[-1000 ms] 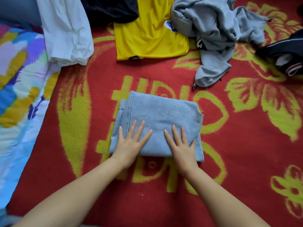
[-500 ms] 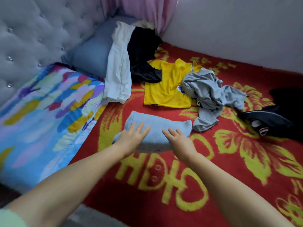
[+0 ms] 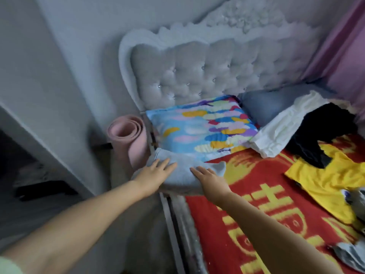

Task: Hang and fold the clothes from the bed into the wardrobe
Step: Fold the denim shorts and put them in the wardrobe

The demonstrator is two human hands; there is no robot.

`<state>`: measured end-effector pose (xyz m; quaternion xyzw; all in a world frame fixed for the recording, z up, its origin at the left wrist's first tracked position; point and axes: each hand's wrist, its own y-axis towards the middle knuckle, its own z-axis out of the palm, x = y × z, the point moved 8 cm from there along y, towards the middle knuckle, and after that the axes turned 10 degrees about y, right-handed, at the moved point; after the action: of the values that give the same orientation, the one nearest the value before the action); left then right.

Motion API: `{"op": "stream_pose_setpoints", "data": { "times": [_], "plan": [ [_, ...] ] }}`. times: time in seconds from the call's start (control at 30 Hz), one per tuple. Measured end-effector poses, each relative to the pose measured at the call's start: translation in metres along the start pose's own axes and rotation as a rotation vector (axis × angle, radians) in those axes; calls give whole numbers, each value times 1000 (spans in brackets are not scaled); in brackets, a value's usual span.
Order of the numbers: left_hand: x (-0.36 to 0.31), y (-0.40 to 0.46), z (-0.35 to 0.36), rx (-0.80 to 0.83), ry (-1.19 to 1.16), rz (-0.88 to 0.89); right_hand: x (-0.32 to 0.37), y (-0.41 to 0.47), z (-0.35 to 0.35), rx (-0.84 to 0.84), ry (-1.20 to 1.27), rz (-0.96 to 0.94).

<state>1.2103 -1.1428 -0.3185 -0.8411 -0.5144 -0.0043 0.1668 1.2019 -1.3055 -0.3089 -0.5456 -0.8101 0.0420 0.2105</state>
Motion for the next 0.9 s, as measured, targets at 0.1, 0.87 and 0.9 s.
{"op": "stream_pose_setpoints", "data": {
  "times": [0.1,0.87,0.9],
  "plan": [
    [62,-70,23,-7,-49,-156,86,24,14,94,-20,-144],
    [325,-598,220,159,-291,-703,664,9,208,407,-261,-670],
    [333,-600,226,163,-299,-703,671,15,212,416,-258,-667]
  ]
}}
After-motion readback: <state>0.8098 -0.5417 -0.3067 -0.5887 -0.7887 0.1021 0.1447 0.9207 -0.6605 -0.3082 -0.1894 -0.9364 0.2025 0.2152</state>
